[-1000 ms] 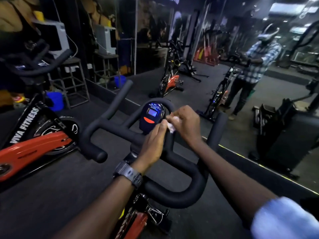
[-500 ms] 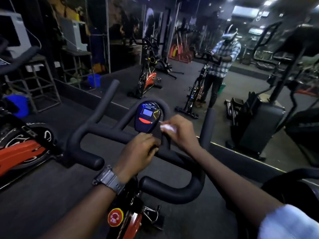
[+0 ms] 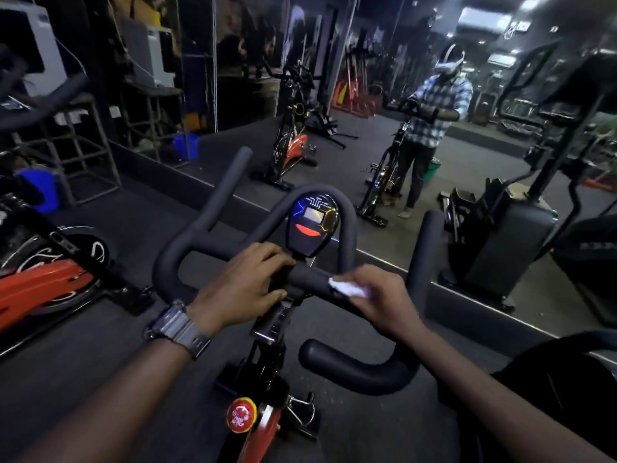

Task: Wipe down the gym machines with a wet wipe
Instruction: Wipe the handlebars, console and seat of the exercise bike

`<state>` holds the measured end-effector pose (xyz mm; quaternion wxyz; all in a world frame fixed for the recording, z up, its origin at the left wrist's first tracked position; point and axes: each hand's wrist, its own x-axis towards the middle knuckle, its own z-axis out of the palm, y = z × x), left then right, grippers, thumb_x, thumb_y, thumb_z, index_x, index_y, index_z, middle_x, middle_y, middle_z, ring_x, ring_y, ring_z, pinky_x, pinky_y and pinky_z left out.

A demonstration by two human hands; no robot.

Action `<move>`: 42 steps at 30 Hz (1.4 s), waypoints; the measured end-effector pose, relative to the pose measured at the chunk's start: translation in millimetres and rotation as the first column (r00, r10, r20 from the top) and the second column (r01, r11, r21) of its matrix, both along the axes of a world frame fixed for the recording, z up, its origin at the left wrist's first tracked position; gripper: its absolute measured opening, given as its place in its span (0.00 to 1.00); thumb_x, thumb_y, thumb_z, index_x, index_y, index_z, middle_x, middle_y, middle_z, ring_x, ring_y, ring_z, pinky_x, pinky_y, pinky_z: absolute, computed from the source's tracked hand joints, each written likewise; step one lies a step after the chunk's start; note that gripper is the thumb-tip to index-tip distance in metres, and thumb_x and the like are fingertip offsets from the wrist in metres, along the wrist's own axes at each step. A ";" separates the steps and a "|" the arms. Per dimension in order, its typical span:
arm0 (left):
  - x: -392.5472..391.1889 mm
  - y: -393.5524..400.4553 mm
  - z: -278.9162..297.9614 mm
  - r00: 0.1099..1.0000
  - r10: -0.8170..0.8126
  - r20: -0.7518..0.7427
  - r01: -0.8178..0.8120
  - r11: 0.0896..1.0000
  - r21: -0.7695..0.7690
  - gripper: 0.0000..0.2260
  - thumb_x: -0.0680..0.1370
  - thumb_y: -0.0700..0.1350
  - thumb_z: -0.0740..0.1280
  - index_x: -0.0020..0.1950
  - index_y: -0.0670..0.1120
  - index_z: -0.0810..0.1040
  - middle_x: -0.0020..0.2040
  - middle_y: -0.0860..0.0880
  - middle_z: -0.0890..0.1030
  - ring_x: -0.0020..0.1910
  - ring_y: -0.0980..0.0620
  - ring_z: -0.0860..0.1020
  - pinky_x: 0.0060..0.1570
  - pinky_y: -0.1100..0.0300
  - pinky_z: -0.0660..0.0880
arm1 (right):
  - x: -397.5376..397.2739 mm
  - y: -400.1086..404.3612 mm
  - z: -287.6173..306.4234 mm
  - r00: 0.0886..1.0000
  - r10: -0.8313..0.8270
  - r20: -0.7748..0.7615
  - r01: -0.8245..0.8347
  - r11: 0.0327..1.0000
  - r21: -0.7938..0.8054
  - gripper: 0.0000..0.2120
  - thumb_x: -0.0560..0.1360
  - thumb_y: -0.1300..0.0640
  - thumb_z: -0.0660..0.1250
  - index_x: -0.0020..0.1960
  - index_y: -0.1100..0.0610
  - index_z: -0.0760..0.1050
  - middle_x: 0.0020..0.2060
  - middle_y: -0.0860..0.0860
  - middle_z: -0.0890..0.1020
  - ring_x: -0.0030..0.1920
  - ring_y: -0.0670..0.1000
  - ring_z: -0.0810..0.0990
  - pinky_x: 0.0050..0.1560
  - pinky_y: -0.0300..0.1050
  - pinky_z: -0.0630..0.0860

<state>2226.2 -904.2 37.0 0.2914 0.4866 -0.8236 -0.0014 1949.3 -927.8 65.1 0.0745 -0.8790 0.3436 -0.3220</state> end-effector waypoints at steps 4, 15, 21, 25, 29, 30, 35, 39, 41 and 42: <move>-2.9 -3.0 1.7 0.997 0.069 -0.030 -0.070 0.997 -0.029 0.19 0.72 0.57 0.69 0.58 0.48 0.78 0.54 0.51 0.78 0.53 0.45 0.77 0.54 0.46 0.77 | -7.9 -11.6 14.7 0.994 -0.065 0.089 0.069 0.997 -0.043 0.14 0.71 0.63 0.75 0.51 0.46 0.81 0.41 0.34 0.81 0.43 0.33 0.78 0.44 0.28 0.71; -1.7 5.9 1.8 0.984 0.097 -0.146 -0.106 0.993 -0.052 0.15 0.74 0.54 0.63 0.50 0.45 0.81 0.50 0.49 0.82 0.48 0.45 0.80 0.49 0.47 0.79 | 3.4 8.1 -10.7 0.980 0.010 -0.198 -0.031 0.994 -0.105 0.11 0.77 0.56 0.65 0.56 0.56 0.81 0.44 0.52 0.77 0.44 0.55 0.78 0.43 0.47 0.73; 1.3 7.5 3.1 0.986 0.094 -0.134 -0.099 0.995 -0.033 0.13 0.74 0.52 0.62 0.50 0.45 0.79 0.49 0.49 0.81 0.48 0.45 0.79 0.50 0.48 0.78 | 58.8 -0.7 -7.7 0.978 0.035 -0.208 -0.066 0.987 -0.147 0.08 0.76 0.58 0.68 0.54 0.56 0.81 0.48 0.47 0.74 0.45 0.52 0.74 0.44 0.44 0.73; -1.4 7.6 3.1 0.984 0.096 -0.151 -0.102 0.994 -0.028 0.12 0.75 0.51 0.62 0.48 0.46 0.79 0.48 0.50 0.81 0.48 0.47 0.79 0.50 0.48 0.78 | -24.8 15.6 -1.5 0.941 0.148 -0.304 -0.162 0.987 -0.019 0.10 0.79 0.53 0.64 0.53 0.53 0.83 0.48 0.45 0.78 0.46 0.48 0.76 0.47 0.36 0.70; -0.3 3.1 1.4 0.982 0.100 -0.158 -0.103 0.995 -0.011 0.12 0.75 0.51 0.62 0.49 0.46 0.80 0.48 0.50 0.81 0.48 0.46 0.79 0.50 0.48 0.78 | -15.5 2.7 4.6 0.979 -0.206 -0.008 0.206 0.978 -0.023 0.12 0.68 0.63 0.70 0.50 0.56 0.82 0.41 0.39 0.76 0.42 0.46 0.76 0.46 0.28 0.68; -0.2 2.5 1.4 0.981 0.103 -0.164 -0.105 0.995 -0.003 0.12 0.75 0.50 0.62 0.49 0.46 0.80 0.48 0.50 0.81 0.48 0.46 0.79 0.51 0.48 0.78 | 7.0 -0.6 3.8 0.973 -0.230 0.019 0.230 0.972 -0.040 0.12 0.67 0.64 0.70 0.50 0.56 0.82 0.41 0.40 0.77 0.42 0.48 0.77 0.45 0.29 0.69; 1.9 6.7 6.7 0.953 0.158 -0.257 -0.155 0.987 0.033 0.11 0.72 0.41 0.63 0.51 0.44 0.82 0.49 0.49 0.83 0.50 0.46 0.79 0.54 0.56 0.72 | 85.1 12.9 -21.8 0.939 0.109 -0.326 -0.129 0.991 -0.039 0.07 0.73 0.60 0.69 0.51 0.57 0.78 0.43 0.54 0.77 0.46 0.55 0.77 0.44 0.48 0.75; 1.8 8.0 7.5 0.938 0.193 -0.288 -0.182 0.981 0.065 0.13 0.71 0.38 0.63 0.53 0.45 0.81 0.50 0.49 0.83 0.52 0.46 0.78 0.55 0.53 0.74 | 68.6 1.7 -3.2 0.962 0.011 -0.272 -0.060 0.983 -0.171 0.03 0.71 0.60 0.69 0.45 0.59 0.78 0.41 0.54 0.77 0.42 0.56 0.77 0.41 0.45 0.71; 2.6 6.8 6.9 0.925 0.216 -0.312 -0.196 0.976 0.094 0.15 0.72 0.36 0.64 0.57 0.45 0.80 0.53 0.49 0.83 0.55 0.47 0.78 0.58 0.51 0.75 | 89.7 -9.1 4.1 0.976 -0.083 -0.203 0.039 0.977 -0.208 0.07 0.73 0.56 0.64 0.44 0.60 0.78 0.40 0.55 0.76 0.40 0.58 0.77 0.40 0.47 0.71; 3.1 6.9 6.7 0.913 0.232 -0.336 -0.202 0.972 0.122 0.17 0.72 0.35 0.63 0.58 0.46 0.79 0.54 0.49 0.83 0.56 0.48 0.79 0.58 0.51 0.75 | 104.1 -10.8 2.3 0.977 -0.065 -0.205 0.024 0.980 -0.198 0.10 0.73 0.55 0.63 0.46 0.60 0.79 0.41 0.56 0.77 0.41 0.58 0.77 0.40 0.47 0.72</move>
